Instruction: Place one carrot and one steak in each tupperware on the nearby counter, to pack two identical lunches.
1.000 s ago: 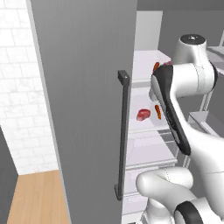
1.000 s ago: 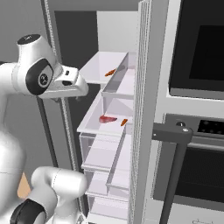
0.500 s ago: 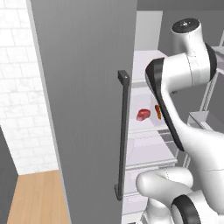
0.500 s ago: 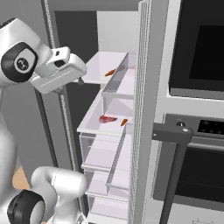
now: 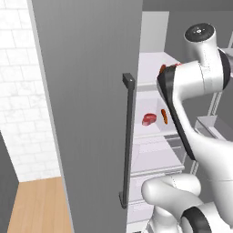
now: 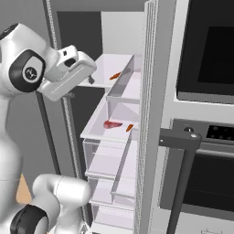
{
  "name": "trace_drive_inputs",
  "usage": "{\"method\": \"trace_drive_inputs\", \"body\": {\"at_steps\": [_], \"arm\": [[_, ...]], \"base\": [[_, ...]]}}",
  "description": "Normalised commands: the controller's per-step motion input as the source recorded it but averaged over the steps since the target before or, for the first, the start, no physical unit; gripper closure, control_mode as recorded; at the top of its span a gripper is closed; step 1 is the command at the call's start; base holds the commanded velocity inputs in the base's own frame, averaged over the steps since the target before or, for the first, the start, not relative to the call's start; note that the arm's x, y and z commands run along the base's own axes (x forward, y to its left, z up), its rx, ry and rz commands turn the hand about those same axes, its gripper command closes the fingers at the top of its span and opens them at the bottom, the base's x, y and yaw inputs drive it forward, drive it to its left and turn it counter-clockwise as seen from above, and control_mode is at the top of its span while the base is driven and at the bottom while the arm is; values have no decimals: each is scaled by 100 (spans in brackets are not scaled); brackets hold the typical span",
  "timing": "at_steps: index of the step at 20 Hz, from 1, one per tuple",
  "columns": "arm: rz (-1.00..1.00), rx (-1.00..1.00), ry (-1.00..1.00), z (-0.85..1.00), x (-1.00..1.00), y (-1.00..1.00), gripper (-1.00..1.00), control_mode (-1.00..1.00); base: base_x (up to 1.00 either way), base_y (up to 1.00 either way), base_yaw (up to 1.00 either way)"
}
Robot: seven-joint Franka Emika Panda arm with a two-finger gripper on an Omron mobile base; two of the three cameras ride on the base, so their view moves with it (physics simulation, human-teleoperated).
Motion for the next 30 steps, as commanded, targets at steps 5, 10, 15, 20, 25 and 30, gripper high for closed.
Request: {"method": "trace_drive_inputs", "body": {"at_steps": [5,10,15,20,25,30], "arm": [[24,-16,3,8,20,-15,-100,-100],[10,-19,0,3,45,0,-100,-100],[0,-8,7,2,55,-19,-100,-100],[0,0,5,4,40,-39,-100,-100],[1,0,0,0,49,-20,-100,-100],[3,0,0,-10,64,-18,-100,-100]], "base": [[0,0,0],[0,0,0],[0,0,0],[0,0,0],[0,0,0],[0,0,0]]}}
